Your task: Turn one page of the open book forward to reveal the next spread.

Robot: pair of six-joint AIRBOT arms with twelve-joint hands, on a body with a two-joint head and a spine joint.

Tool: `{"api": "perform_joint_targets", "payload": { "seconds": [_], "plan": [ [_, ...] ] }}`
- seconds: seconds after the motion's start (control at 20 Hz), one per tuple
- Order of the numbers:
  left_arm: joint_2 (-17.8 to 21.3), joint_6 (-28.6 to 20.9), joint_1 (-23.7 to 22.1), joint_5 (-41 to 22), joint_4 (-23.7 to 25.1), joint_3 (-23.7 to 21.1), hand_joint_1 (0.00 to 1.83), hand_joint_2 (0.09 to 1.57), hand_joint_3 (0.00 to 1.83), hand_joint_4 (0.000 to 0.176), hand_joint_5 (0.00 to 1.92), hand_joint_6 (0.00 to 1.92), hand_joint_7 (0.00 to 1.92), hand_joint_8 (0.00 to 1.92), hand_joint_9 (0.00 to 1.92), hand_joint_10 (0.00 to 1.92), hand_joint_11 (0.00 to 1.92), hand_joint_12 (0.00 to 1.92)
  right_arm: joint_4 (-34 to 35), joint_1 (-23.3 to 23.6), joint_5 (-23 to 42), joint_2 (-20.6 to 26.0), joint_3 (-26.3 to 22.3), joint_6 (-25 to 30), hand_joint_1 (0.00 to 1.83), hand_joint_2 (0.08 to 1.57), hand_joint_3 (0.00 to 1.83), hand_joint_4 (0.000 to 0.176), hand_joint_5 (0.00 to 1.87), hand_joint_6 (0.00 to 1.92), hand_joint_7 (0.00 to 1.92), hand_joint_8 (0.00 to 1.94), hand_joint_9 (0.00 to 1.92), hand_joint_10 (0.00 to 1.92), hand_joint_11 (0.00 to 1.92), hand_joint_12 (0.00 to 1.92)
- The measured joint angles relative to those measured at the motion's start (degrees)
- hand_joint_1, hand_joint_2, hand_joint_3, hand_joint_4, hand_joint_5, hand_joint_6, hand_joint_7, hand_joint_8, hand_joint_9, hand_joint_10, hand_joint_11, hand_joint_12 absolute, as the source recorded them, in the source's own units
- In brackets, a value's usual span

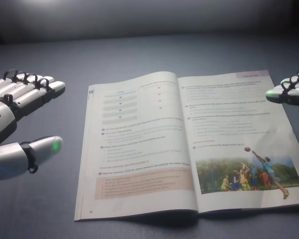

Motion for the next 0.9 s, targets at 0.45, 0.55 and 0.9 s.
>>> {"api": "perform_joint_targets", "payload": {
  "seconds": [0.45,0.55,0.9],
  "plan": [
    [-0.24,-0.09,0.02,0.11,0.13,0.13,0.00,1.34,0.02,0.000,0.11,0.01,0.09,0.01,0.09,0.01,0.04,0.13,-7.65,2.19,-6.69,-1.11,1.03,1.77,0.12,1.46,0.01,0.000,0.17,0.01,0.15,0.01,0.12,0.01,0.00,0.29],
    [-0.24,-0.20,0.00,0.09,0.02,0.13,0.00,1.34,0.02,0.000,0.10,0.01,0.09,0.01,0.09,0.01,0.04,0.13,-10.88,2.84,-8.98,-2.05,2.40,4.59,0.00,1.48,0.00,0.000,0.12,0.00,0.10,0.00,0.06,0.00,0.00,0.14],
    [-0.24,-0.44,0.00,0.31,0.28,0.13,0.00,1.36,0.01,0.000,0.07,0.00,0.08,0.00,0.09,0.00,0.03,0.13,-15.72,2.84,-14.80,-4.48,4.35,6.67,0.00,1.43,0.00,0.000,0.12,0.01,0.10,0.01,0.07,0.01,0.01,0.10]
  ]
}}
